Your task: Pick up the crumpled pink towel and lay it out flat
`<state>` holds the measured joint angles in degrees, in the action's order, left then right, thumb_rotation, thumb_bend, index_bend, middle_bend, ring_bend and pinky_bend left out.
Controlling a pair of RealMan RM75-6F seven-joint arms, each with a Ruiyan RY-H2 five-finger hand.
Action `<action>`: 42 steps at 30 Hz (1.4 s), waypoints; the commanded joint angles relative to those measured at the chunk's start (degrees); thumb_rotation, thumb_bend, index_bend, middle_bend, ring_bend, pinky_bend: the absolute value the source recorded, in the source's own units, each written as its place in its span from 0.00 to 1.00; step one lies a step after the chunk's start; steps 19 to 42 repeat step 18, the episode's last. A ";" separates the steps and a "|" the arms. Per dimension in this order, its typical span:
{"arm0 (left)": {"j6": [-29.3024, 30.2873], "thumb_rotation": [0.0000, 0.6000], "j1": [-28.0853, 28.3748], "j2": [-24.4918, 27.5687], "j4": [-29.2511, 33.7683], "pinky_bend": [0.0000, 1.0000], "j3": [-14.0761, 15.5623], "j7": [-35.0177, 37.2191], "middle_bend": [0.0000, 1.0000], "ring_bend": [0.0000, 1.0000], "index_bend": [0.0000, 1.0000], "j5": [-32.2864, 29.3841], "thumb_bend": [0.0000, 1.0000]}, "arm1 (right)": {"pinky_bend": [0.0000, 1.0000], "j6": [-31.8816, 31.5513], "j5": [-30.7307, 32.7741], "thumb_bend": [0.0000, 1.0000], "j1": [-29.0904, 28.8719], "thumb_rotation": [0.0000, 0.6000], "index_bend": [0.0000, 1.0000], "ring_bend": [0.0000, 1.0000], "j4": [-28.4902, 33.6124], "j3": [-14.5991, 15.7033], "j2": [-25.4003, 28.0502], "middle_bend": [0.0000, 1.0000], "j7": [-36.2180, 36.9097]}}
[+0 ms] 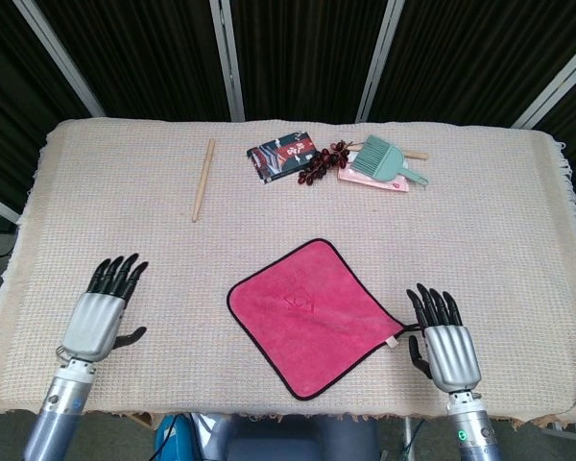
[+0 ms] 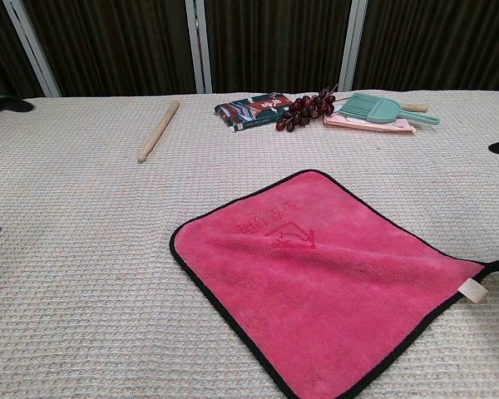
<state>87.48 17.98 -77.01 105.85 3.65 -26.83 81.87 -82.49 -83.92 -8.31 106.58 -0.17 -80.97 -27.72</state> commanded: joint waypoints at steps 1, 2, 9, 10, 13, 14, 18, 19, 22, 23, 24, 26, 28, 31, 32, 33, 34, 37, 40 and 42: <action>4.16 1.00 -3.67 3.66 -1.60 0.00 2.81 2.88 0.00 0.00 0.00 2.83 0.07 | 0.00 -0.35 -0.86 0.53 0.35 1.00 0.00 0.00 0.18 0.68 0.19 0.01 -0.70; 5.05 1.00 -4.40 4.60 -1.86 0.00 3.18 3.12 0.00 0.00 0.00 3.27 0.07 | 0.00 -0.46 -1.02 0.52 0.48 1.00 0.00 0.00 0.21 0.84 0.24 0.01 -0.92; 12.38 1.00 -9.85 8.59 -4.65 0.00 4.03 8.60 0.00 0.00 0.00 5.89 0.06 | 0.00 -2.30 -2.53 0.49 1.65 1.00 0.00 0.00 -0.63 1.37 0.81 0.00 -1.04; 13.45 1.00 -10.78 9.11 -5.60 0.00 3.94 10.36 0.00 0.00 0.00 5.93 0.06 | 0.00 -2.88 -2.57 0.49 1.92 1.00 0.00 0.00 -0.86 1.12 1.09 0.00 -0.39; 14.28 1.00 -12.01 9.69 -7.28 0.00 3.78 13.23 0.00 0.00 0.00 5.88 0.06 | 0.00 -3.43 -2.17 0.48 2.33 1.00 0.00 0.00 -0.90 0.67 1.78 0.00 1.30; 14.30 1.00 -12.30 9.82 -7.69 0.00 3.69 13.97 0.00 0.00 0.00 5.74 0.06 | 0.00 -3.56 -2.10 0.48 2.40 1.00 0.00 0.00 -0.87 0.50 2.08 0.00 1.88; 13.89 1.00 -13.01 9.79 -9.03 0.00 3.09 15.46 0.00 0.00 0.00 5.54 0.06 | 0.00 -4.18 -2.50 0.48 2.68 1.00 0.00 0.00 -0.89 0.12 2.94 0.00 3.19; 13.89 1.00 -13.01 9.79 -9.03 0.00 3.09 15.46 0.00 0.00 0.00 5.54 0.06 | 0.00 -4.18 -2.50 0.48 2.68 1.00 0.00 0.00 -0.89 0.12 2.94 0.00 3.19; 13.89 1.00 -13.01 9.79 -9.03 0.00 3.09 15.46 0.00 0.00 0.00 5.54 0.06 | 0.00 -4.18 -2.50 0.48 2.68 1.00 0.00 0.00 -0.89 0.12 2.94 0.00 3.19; 13.89 1.00 -13.01 9.79 -9.03 0.00 3.09 15.46 0.00 0.00 0.00 5.54 0.06 | 0.00 -4.18 -2.50 0.48 2.68 1.00 0.00 0.00 -0.89 0.12 2.94 0.00 3.19; 13.89 1.00 -13.01 9.79 -9.03 0.00 3.09 15.46 0.00 0.00 0.00 5.54 0.06 | 0.00 -4.18 -2.50 0.48 2.68 1.00 0.00 0.00 -0.89 0.12 2.94 0.00 3.19; 13.89 1.00 -13.01 9.79 -9.03 0.00 3.09 15.46 0.00 0.00 0.00 5.54 0.06 | 0.00 -4.18 -2.50 0.48 2.68 1.00 0.00 0.00 -0.89 0.12 2.94 0.00 3.19; 13.89 1.00 -13.01 9.79 -9.03 0.00 3.09 15.46 0.00 0.00 0.00 5.54 0.06 | 0.00 -4.18 -2.50 0.48 2.68 1.00 0.00 0.00 -0.89 0.12 2.94 0.00 3.19; 13.89 1.00 -13.01 9.79 -9.03 0.00 3.09 15.46 0.00 0.00 0.00 5.54 0.06 | 0.00 -4.18 -2.50 0.48 2.68 1.00 0.00 0.00 -0.89 0.12 2.94 0.00 3.19; 13.89 1.00 -13.01 9.79 -9.03 0.00 3.09 15.46 0.00 0.00 0.00 5.54 0.06 | 0.00 -4.18 -2.50 0.48 2.68 1.00 0.00 0.00 -0.89 0.12 2.94 0.00 3.19; 13.89 1.00 -13.01 9.79 -9.03 0.00 3.09 15.46 0.00 0.00 0.00 5.54 0.06 | 0.00 -4.18 -2.50 0.48 2.68 1.00 0.00 0.00 -0.89 0.12 2.94 0.00 3.19; 13.89 1.00 -13.01 9.79 -9.03 0.00 3.09 15.46 0.00 0.00 0.00 5.54 0.06 | 0.00 -4.18 -2.50 0.48 2.68 1.00 0.00 0.00 -0.89 0.12 2.94 0.00 3.19; 13.89 1.00 -13.01 9.79 -9.03 0.00 3.09 15.46 0.00 0.00 0.00 5.54 0.06 | 0.00 -4.18 -2.50 0.48 2.68 1.00 0.00 0.00 -0.89 0.12 2.94 0.00 3.19; 13.89 1.00 -13.01 9.79 -9.03 0.00 3.09 15.46 0.00 0.00 0.00 5.54 0.06 | 0.00 -4.18 -2.50 0.48 2.68 1.00 0.00 0.00 -0.89 0.12 2.94 0.00 3.19; 13.89 1.00 -13.01 9.79 -9.03 0.00 3.09 15.46 0.00 0.00 0.00 5.54 0.06 | 0.00 -4.18 -2.50 0.48 2.68 1.00 0.00 0.00 -0.89 0.12 2.94 0.00 3.19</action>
